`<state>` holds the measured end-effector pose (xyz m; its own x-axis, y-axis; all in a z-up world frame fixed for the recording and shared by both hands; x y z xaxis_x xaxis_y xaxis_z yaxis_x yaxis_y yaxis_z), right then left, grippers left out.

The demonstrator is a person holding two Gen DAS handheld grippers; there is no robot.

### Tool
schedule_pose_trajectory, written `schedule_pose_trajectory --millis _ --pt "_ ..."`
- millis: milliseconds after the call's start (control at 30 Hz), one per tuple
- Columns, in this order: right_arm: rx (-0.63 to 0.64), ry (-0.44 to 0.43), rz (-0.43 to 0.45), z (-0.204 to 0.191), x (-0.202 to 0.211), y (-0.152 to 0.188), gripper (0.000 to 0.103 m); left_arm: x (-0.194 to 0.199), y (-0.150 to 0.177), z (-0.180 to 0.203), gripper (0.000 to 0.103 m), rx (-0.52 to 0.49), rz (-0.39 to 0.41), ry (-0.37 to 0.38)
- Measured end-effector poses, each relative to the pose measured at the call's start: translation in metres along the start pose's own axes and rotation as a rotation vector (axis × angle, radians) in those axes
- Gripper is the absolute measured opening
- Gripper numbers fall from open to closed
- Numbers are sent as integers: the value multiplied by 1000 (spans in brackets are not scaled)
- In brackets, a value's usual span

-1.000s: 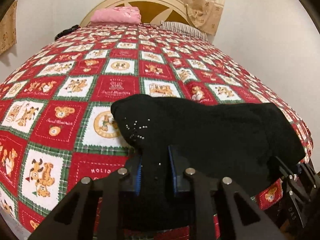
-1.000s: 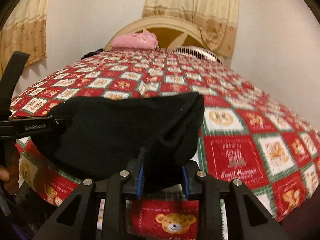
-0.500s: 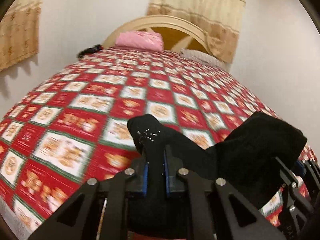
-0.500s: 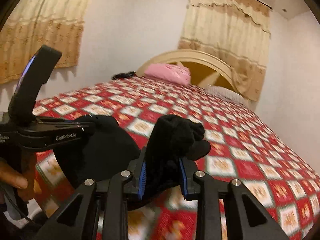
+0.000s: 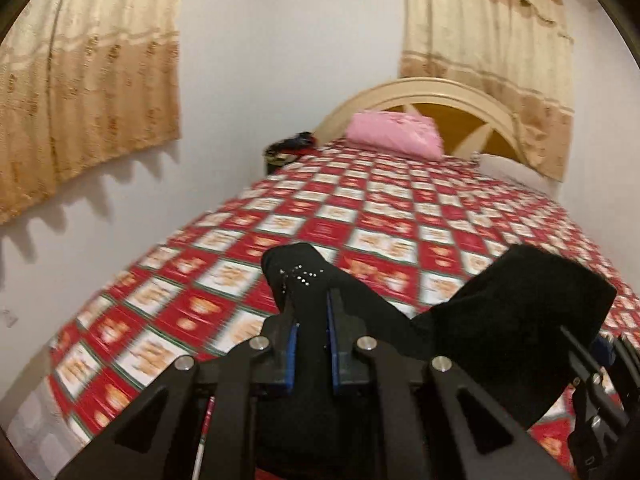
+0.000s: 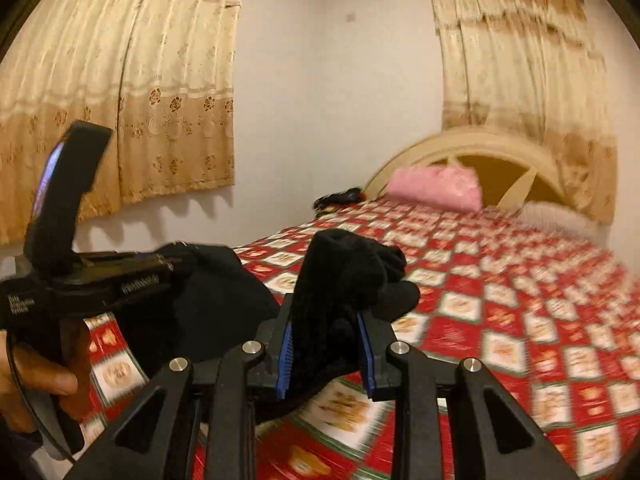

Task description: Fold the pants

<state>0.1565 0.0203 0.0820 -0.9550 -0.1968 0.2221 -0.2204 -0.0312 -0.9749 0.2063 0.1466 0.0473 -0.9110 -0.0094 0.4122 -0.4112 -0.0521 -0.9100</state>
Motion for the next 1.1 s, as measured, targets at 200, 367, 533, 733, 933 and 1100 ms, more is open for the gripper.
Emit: schedule_pose_trajectory --millis 200,367,533,733,933,1100 --pt "-43 -28 -160 8 -39 55 28 -44 34 -34 13 55 -132 -29" --pt "-81 -16 -281 21 -48 94 28 -63 83 -43 14 74 -248 -41" --pt "-36 -15 -318 18 -43 108 28 -58 103 -47 17 51 -287 -53" --pt "-117 -43 -402 30 -48 121 29 -62 120 -53 38 -8 -332 -83" --pt "-183 -70 -495 39 -53 140 32 -56 126 -65 75 -56 -313 -160" --pt "-169 3 -512 46 -51 144 67 -53 132 -78 102 -71 -313 -211"
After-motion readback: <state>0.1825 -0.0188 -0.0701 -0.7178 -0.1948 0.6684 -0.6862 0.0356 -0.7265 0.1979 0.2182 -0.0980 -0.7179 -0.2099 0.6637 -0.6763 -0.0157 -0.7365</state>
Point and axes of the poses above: each gripper's, at about its wrist camera, not at the fingertips, and x roughly against the way its jaws point, z to its right, y to its underside, the point moved 7 cm from there along -x, roughly the way its jaws point, and after that the axes turned 6 degrees about z, right-handed, at the moved point
